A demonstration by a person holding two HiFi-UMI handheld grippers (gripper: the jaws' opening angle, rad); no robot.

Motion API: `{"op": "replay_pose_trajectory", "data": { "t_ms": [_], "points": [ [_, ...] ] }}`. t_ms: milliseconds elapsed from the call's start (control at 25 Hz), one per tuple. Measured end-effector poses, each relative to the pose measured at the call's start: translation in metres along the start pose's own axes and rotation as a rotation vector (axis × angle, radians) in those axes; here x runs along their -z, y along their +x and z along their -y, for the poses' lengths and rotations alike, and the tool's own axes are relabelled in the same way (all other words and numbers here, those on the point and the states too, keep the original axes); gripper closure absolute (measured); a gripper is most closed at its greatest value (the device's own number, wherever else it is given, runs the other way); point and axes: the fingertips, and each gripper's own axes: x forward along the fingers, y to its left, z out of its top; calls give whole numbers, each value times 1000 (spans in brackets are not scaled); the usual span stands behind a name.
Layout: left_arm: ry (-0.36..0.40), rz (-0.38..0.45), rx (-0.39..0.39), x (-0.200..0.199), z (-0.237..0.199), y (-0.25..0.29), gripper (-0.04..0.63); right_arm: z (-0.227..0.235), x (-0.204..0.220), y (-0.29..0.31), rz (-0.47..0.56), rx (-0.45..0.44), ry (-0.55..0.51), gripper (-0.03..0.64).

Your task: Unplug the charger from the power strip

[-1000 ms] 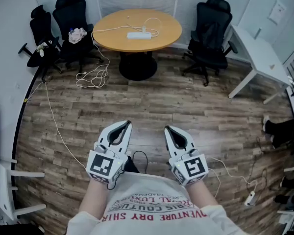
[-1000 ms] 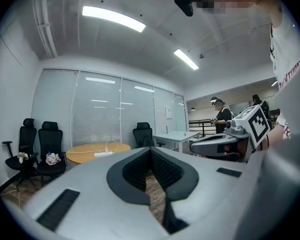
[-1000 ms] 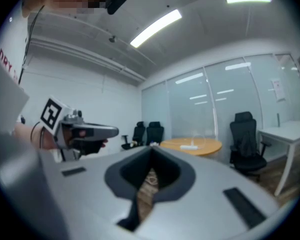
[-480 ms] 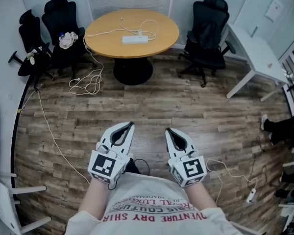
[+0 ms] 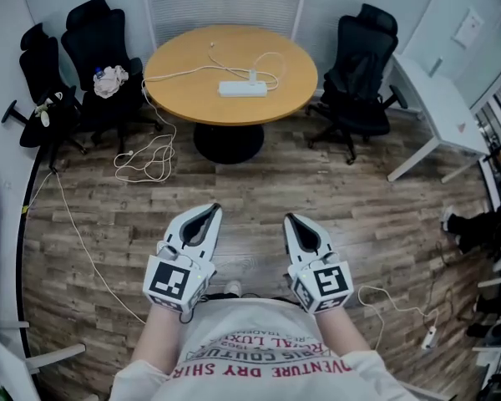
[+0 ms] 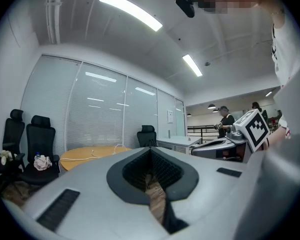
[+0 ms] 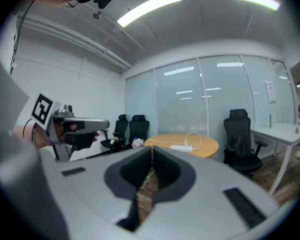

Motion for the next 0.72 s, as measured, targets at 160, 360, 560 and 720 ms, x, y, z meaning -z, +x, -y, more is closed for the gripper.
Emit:
{"op": "replay_pose_trajectory", "data": {
  "t_ms": [160, 360, 560, 720],
  "points": [
    [-49, -22, -26, 13, -43, 10, 563, -8, -1, 41, -40, -17, -36, 588],
    [-83, -53, -70, 26, -82, 29, 563, 3, 3, 91, -80, -39, -53, 588],
    [-111, -58, -129, 42, -119, 58, 563, 25, 10, 142, -96, -76, -46, 588],
    [-105, -72, -174, 47, -141, 98, 563, 63, 9, 189, -99, -83, -38, 588]
  ]
}}
